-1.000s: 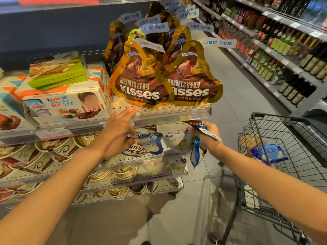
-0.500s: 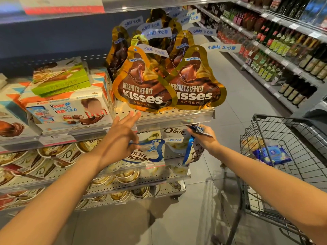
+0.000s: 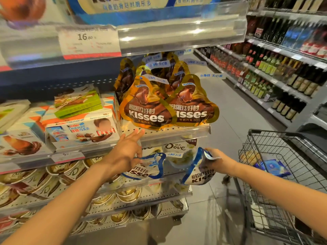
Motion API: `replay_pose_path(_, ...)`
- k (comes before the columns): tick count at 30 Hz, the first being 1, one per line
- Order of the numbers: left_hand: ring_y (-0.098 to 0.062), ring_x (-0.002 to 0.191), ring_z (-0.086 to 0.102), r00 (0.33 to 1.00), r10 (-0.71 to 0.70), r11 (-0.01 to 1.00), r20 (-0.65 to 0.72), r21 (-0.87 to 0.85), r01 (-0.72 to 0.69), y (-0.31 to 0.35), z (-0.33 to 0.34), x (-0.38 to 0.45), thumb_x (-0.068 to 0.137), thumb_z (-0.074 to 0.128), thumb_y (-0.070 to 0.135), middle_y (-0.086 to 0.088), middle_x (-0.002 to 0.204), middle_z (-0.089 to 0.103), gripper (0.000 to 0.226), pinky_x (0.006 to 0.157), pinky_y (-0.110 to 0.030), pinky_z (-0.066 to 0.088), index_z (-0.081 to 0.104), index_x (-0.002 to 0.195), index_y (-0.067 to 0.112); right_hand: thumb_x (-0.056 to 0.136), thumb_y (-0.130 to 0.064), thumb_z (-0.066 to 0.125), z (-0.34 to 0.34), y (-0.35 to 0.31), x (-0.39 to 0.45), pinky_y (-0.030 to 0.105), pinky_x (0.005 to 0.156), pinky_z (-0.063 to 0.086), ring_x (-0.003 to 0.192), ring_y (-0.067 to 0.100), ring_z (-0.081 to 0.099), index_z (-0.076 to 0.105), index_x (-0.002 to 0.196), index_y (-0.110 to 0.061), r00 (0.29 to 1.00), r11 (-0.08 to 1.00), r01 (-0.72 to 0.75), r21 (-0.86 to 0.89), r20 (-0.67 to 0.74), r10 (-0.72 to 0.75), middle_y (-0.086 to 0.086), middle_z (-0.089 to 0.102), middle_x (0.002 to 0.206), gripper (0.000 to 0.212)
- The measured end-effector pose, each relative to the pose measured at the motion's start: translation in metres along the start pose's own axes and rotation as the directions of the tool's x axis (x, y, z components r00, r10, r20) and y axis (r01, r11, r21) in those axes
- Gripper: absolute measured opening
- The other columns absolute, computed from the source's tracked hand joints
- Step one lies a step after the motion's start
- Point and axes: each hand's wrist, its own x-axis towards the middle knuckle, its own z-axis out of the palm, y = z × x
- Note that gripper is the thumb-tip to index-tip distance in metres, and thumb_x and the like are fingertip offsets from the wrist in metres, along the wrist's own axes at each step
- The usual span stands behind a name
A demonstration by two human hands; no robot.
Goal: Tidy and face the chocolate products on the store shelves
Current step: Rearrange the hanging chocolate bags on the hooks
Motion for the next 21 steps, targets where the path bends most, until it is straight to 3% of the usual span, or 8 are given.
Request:
replay_pose_path(3,-0.019,0.143,0.016,0.999,0.049,0.999,-0.022,-0.022,-0.049,0.004,-0.011,-0.005,0.082,0.069,0.026,-0.004,0.154,0.024,0.019,0.115,-0.035,0.012,0.071,0.09,0.008,0.083,-0.009,0.067,-0.012,-0.017,-0.018,0.014,0.072,0.047,0.086,0.017,0.062,0.063,0.102,-0.012,0.994,0.986,0.109,-0.123,-0.001,-0.11,-0.002,0.064,0.093,0.019)
replay_pose_path(5,-0.012,0.143,0.016,0.995,0.079,0.997,-0.055,-0.02,-0.08,0.006,-0.02,-0.01,0.084,0.067,0.027,0.006,0.152,0.026,0.014,0.115,-0.028,0.013,0.071,0.084,0.014,0.085,-0.01,0.064,-0.024,-0.039,-0.03,0.006,0.059,0.04,0.074,0.013,0.058,0.061,0.087,-0.019,0.987,0.975,0.142,-0.171,-0.045,-0.151,-0.005,0.059,0.08,0.01)
replay_pose_path(9,-0.007,0.134,0.03,0.971,0.106,0.994,-0.216,0.016,-0.105,0.014,-0.059,-0.026,0.086,0.062,0.034,0.015,0.139,0.041,0.021,0.114,-0.032,0.025,0.067,0.072,0.02,0.088,-0.017,0.061,-0.049,-0.084,-0.056,-0.003,0.067,0.034,0.092,0.002,0.05,0.057,0.11,-0.017,0.935,0.917,0.288,-0.277,-0.127,-0.332,-0.015,0.053,0.098,0.022)
replay_pose_path(12,-0.012,0.115,0.045,0.84,0.283,0.957,-0.463,0.2,-0.212,0.022,-0.102,-0.04,0.083,0.055,0.042,0.007,0.116,0.055,0.027,0.094,-0.04,0.042,0.07,0.071,0.023,0.084,-0.025,0.067,-0.071,-0.117,-0.07,0.012,0.08,0.047,0.09,0.006,0.06,0.063,0.098,-0.021,0.896,0.9,0.358,-0.249,-0.179,-0.406,-0.015,0.064,0.097,0.015)
replay_pose_path(14,-0.018,0.113,0.047,0.74,0.369,0.926,-0.562,0.293,-0.24,0.029,-0.135,-0.046,0.08,0.051,0.043,0.003,0.114,0.056,0.029,0.092,-0.039,0.037,0.07,0.071,0.023,0.084,-0.03,0.067,-0.089,-0.141,-0.082,0.016,0.079,0.048,0.085,0.008,0.061,0.059,0.087,-0.029,0.903,0.916,0.346,-0.205,-0.193,-0.384,-0.015,0.064,0.088,0.008)
replay_pose_path(16,-0.028,0.121,0.043,0.665,0.43,0.895,-0.611,0.386,-0.225,0.034,-0.166,-0.048,0.078,0.061,0.036,-0.005,0.122,0.055,0.021,0.099,-0.046,0.029,0.068,0.065,0.021,0.081,-0.042,0.064,-0.111,-0.166,-0.095,0.021,0.081,0.049,0.09,0.014,0.062,0.056,0.091,-0.027,0.93,0.941,0.269,-0.206,-0.199,-0.309,-0.007,0.064,0.094,0.02)
replay_pose_path(18,-0.033,0.133,0.031,0.643,0.43,0.887,-0.634,0.428,-0.171,0.034,-0.193,-0.049,0.07,0.072,0.031,-0.01,0.133,0.051,0.014,0.107,-0.06,0.018,0.067,0.063,0.021,0.075,-0.055,0.06,-0.136,-0.192,-0.108,0.032,0.087,0.049,0.094,0.016,0.063,0.056,0.102,-0.023,0.93,0.946,0.212,-0.245,-0.246,-0.272,0.0,0.066,0.102,0.042)
replay_pose_path(21,-0.03,0.139,0.019,0.712,0.36,0.904,-0.603,0.414,-0.107,0.027,-0.22,-0.049,0.06,0.086,0.027,-0.014,0.142,0.045,0.019,0.103,-0.066,0.011,0.067,0.061,0.024,0.066,-0.056,0.062,-0.17,-0.231,-0.127,0.035,0.083,0.052,0.092,0.013,0.065,0.06,0.1,-0.027,0.847,0.92,0.352,-0.17,-0.361,-0.39,-0.006,0.069,0.097,0.046)
